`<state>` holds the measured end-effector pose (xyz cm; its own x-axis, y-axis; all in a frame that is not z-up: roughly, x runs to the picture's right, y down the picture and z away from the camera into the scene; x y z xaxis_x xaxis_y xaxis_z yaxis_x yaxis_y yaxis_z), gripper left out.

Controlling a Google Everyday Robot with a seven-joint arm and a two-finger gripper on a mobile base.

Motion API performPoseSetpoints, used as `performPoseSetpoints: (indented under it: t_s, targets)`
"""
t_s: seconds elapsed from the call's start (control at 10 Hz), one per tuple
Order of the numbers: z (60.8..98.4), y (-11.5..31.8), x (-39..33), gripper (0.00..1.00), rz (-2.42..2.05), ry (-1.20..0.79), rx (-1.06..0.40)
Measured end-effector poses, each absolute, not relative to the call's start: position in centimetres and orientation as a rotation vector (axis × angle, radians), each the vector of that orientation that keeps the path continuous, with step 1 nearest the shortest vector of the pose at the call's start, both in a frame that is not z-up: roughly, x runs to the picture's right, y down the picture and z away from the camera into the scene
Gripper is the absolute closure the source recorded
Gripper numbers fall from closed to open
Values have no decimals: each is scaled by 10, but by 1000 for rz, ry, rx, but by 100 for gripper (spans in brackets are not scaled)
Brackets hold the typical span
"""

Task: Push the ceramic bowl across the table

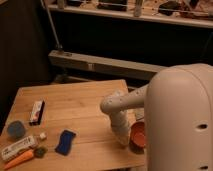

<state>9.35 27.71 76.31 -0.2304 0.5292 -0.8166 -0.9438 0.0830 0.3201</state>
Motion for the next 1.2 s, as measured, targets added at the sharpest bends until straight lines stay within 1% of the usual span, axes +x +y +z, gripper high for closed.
performPoseSetpoints:
  t_s: [0.4,0.6,1.2]
  targets:
    - [770,259,66,100,1551,966,-585]
    - [770,253,64,100,1563,938,-589]
    - [778,262,107,100,1623,934,-533]
